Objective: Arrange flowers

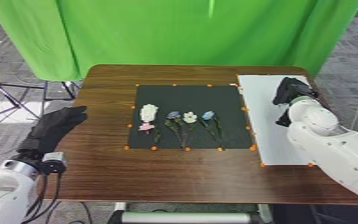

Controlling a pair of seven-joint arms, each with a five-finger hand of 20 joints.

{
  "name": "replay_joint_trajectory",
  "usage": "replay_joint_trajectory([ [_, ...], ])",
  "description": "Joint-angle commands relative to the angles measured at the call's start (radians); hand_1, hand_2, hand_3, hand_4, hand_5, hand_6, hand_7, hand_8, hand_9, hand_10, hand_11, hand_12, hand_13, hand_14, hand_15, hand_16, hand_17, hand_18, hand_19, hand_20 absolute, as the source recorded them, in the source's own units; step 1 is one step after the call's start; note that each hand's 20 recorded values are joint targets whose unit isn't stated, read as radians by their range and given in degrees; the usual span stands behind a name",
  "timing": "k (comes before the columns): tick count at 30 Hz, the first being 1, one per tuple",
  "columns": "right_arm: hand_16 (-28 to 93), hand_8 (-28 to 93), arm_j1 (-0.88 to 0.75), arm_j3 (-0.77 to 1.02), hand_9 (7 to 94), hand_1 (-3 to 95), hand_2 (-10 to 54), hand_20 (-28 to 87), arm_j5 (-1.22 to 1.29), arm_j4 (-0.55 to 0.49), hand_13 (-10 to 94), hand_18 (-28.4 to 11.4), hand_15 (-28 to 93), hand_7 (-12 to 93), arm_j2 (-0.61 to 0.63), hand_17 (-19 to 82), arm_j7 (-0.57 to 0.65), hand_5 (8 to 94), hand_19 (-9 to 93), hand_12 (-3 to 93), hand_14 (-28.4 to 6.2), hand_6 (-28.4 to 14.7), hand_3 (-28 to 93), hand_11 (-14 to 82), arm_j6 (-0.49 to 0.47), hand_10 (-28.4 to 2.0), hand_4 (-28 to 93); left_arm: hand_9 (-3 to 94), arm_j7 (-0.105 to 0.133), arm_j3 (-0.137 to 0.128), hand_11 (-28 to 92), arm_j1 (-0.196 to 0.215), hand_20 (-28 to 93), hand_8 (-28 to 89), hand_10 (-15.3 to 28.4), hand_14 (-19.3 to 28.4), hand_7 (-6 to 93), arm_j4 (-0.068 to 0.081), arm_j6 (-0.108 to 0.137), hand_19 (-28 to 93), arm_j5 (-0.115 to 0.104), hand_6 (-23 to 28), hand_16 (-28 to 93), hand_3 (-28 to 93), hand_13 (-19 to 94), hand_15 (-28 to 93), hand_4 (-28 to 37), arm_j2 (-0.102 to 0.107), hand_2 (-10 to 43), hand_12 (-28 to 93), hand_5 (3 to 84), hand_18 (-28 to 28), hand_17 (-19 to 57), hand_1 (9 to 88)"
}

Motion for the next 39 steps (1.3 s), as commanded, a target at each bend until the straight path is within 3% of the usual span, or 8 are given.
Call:
replay_joint_trajectory([
  [1,25,7,-0.139,0.209,87.3,63.4,-9.5,64,0.322,-0.209,94,-12.7,67,24,0.013,69,0.012,78.1,93,34.0,0.6,-0.7,56,5.7,0.181,-11.4,-18,42.7,-0.017,-0.006,17,0.006,13,-6,14.1,15.9,11.6,-0.007,-0.007,5,0.0,4.1,2,61,29,7,-19.3,-0.001,2.4,10,44.9,9.9,1.2,26.6],
  [5,25,7,-0.239,0.29,87.4,63.7,-9.5,65,0.452,-0.295,94,-12.4,67,23,-0.031,69,-0.013,78.5,93,33.8,0.8,-0.9,56,5.3,0.271,-12.0,-17,42.7,-0.017,-0.011,17,0.007,12,-6,14.0,15.9,11.6,-0.008,-0.006,5,0.001,4.1,2,61,29,7,-19.4,0.001,2.5,10,44.9,9.9,1.2,26.5],
  [8,25,7,-0.277,0.274,87.5,64.1,-9.5,65,0.446,-0.326,94,-12.3,67,23,-0.06,69,-0.035,78.8,93,33.8,0.8,-1.0,56,5.2,0.314,-12.3,-17,42.7,-0.012,-0.016,17,0.014,12,-6,14.1,15.9,11.7,-0.011,0.003,5,-0.001,4.2,2,61,29,7,-19.4,0.0,2.4,10,45.0,9.9,1.2,26.5],
  [14,24,7,-0.32,0.263,87.5,64.5,-9.5,65,0.327,-0.335,94,-12.2,67,22,-0.15,69,-0.054,79.0,93,33.6,0.8,-1.1,55,4.9,0.369,-12.7,-17,42.8,-0.015,-0.013,17,0.01,12,-6,14.1,16.0,11.9,-0.011,-0.005,5,0.004,4.1,2,61,29,7,-19.5,-0.003,2.4,10,44.9,9.9,1.2,26.5],
  [21,24,7,-0.385,0.268,87.3,64.4,-9.5,65,0.215,-0.366,94,-12.4,67,22,-0.183,69,-0.064,79.3,93,33.3,0.6,-0.8,55,4.9,0.4,-12.9,-17,42.9,-0.005,-0.003,17,0.0,12,-7,13.9,15.9,13.0,-0.005,-0.008,5,0.008,1.1,2,61,30,7,-19.7,0.002,2.9,10,46.7,9.9,1.2,27.0],
  [24,24,7,-0.409,0.272,87.2,64.1,-9.5,65,0.165,-0.369,94,-12.6,67,22,-0.214,69,-0.061,79.3,93,33.0,0.5,-0.7,55,5.0,0.395,-13.0,-17,43.2,-0.006,-0.014,17,0.015,12,-8,14.0,15.9,12.8,-0.011,-0.007,5,0.008,0.6,2,61,30,7,-19.5,-0.002,3.1,10,47.3,9.9,1.3,27.1],
  [34,24,6,-0.471,0.301,86.9,63.5,-9.5,65,0.139,-0.361,94,-12.8,67,22,-0.33,69,-0.057,79.1,93,32.5,0.4,-0.6,56,5.4,0.397,-12.9,-17,43.3,-0.013,0.001,17,-0.007,12,-8,14.0,15.8,12.7,0.001,-0.023,5,0.012,-0.3,2,60,30,7,-19.4,0.003,3.2,10,49.0,9.8,1.4,27.5],
  [39,24,6,-0.483,0.312,86.7,63.0,-9.5,65,0.132,-0.357,94,-12.7,67,23,-0.365,69,-0.052,79.0,93,32.2,0.3,-0.2,56,5.1,0.404,-12.7,-17,43.3,-0.021,-0.003,17,0.003,13,-8,13.9,15.8,13.0,-0.001,-0.026,5,0.008,-0.1,2,60,30,7,-19.5,0.003,3.3,10,49.3,9.9,1.3,27.8],
])
